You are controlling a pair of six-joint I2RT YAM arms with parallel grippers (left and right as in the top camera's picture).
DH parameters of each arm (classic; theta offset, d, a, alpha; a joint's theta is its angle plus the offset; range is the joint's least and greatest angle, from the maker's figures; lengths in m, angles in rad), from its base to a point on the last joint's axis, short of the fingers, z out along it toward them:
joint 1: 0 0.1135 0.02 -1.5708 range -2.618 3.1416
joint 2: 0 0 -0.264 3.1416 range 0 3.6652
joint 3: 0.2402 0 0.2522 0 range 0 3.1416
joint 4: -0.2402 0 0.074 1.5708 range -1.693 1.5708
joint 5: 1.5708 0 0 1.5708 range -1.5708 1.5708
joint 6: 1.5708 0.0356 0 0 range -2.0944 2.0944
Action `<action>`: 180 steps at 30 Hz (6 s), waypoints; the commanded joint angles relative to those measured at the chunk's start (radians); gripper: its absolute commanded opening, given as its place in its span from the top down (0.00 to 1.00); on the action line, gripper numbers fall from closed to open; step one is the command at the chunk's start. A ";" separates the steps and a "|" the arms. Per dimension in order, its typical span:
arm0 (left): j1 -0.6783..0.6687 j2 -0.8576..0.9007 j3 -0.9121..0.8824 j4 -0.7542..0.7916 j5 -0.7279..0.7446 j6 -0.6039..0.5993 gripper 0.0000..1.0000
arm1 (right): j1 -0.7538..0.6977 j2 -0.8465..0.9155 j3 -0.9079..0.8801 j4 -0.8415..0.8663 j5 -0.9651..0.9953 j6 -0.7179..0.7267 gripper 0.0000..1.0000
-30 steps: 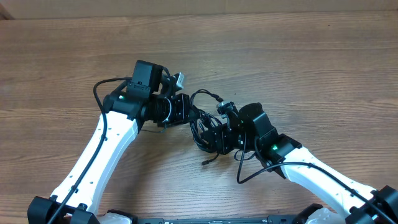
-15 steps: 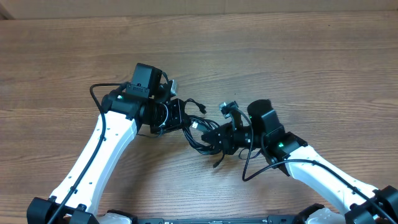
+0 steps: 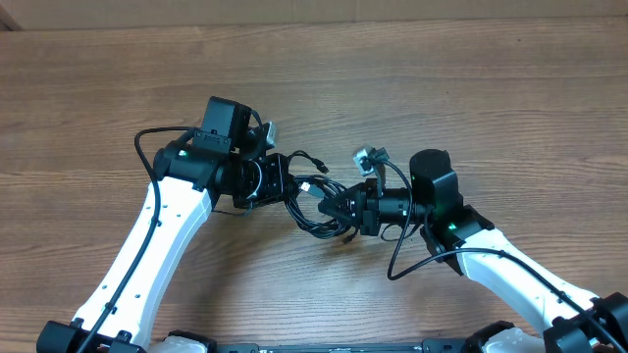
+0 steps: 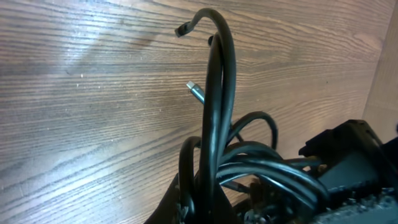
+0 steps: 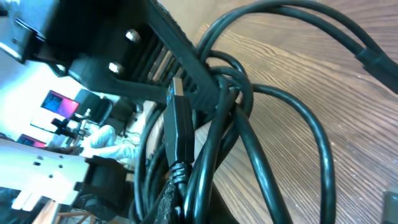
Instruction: Untangle cables
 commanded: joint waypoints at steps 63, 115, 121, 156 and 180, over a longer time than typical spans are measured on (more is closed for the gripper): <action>-0.060 0.004 0.014 0.000 -0.051 -0.045 0.96 | 0.417 -0.130 0.052 -0.282 1.147 -0.295 0.35; -0.161 0.004 0.014 -0.076 -0.414 -0.052 0.96 | 0.316 -0.129 0.054 -0.524 1.293 0.081 0.12; -0.161 0.004 0.014 -0.045 -0.414 0.015 0.96 | 0.316 -0.182 0.055 -0.521 1.231 0.081 0.09; -0.161 0.003 0.016 0.037 -0.283 0.317 0.95 | 0.316 -0.287 0.055 -0.533 0.824 0.119 0.00; -0.143 0.003 0.085 -0.169 -0.041 0.838 0.96 | 0.316 -0.285 0.055 -0.532 0.716 -0.168 0.02</action>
